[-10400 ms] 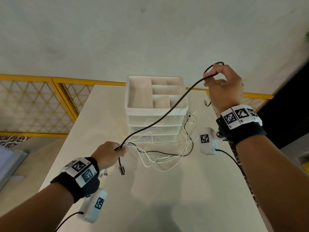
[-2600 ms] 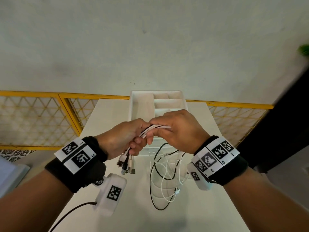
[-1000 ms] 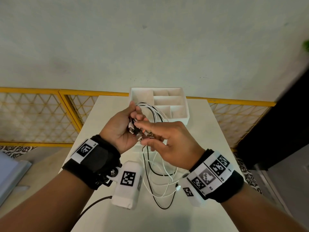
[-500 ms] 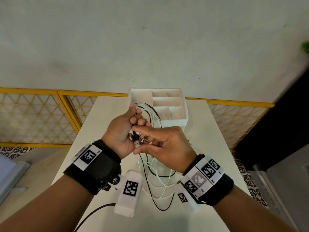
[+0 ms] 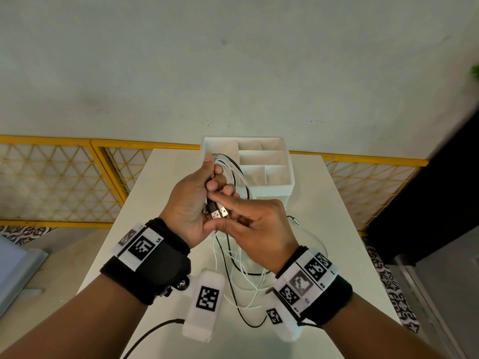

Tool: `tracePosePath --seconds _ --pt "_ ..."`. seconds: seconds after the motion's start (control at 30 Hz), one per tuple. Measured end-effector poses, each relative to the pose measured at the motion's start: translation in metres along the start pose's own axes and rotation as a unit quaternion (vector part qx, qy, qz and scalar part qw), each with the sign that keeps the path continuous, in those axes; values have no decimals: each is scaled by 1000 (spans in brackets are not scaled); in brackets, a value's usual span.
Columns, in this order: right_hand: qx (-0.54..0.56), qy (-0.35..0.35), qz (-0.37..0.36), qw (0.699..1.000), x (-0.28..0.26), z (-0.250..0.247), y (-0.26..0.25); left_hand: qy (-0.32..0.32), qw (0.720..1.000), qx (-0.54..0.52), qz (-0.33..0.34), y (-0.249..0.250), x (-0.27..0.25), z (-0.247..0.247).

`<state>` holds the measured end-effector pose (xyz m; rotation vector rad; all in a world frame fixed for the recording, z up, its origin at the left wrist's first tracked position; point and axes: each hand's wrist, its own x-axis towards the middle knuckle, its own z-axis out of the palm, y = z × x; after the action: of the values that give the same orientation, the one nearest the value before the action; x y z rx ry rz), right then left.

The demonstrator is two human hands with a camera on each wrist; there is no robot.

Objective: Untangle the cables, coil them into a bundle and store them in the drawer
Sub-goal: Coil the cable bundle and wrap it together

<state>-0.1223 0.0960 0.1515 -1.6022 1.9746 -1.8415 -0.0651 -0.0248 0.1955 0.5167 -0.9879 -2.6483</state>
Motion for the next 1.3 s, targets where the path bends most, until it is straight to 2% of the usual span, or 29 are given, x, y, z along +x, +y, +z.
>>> tracePosePath --seconds 0.17,0.27,0.37,0.43,0.5,0.57,0.63,0.67,0.77,0.87,0.93,1.07,1.1,1.2,1.3 --pt "-11 58 11 998 -2 6 -1 -9 1000 25 0 0 1 0" --pt "-10 46 12 999 0 4 -5 -5 998 57 8 2 3 0" --pt "-32 22 -11 999 2 -5 -16 2 992 126 3 13 3 -2" --pt "-76 59 -12 995 10 -21 -18 -14 979 202 -18 23 -1 -1" --pt "-150 70 3 986 22 -41 -15 -56 945 319 -43 31 -7 0" --pt "-206 -27 47 977 34 -52 -12 -110 885 450 -56 34 -15 2" --pt "-141 -138 103 975 39 -52 -11 -147 826 541 -59 34 -19 6" --pt "-87 -170 128 973 39 -51 -8 -150 806 570 -53 34 -19 7" --pt "-30 -176 154 972 38 -54 -5 -130 778 615 -29 37 -17 -6" --pt "-6 -141 179 974 38 -58 -7 -121 778 615 -42 39 -18 -29" --pt "-7 -143 178 974 39 -56 -6 -125 783 606 -62 37 -18 -35" --pt "2 -186 151 971 42 -47 -11 -124 858 493 -73 23 -13 -27" --pt "5 -186 146 972 43 -47 -11 -108 865 486 -61 18 -11 -24" --pt "21 -173 145 974 44 -51 -6 -57 860 507 -7 13 -12 -18" --pt "-18 -171 133 976 42 -58 -2 -20 859 511 23 22 -10 -17"
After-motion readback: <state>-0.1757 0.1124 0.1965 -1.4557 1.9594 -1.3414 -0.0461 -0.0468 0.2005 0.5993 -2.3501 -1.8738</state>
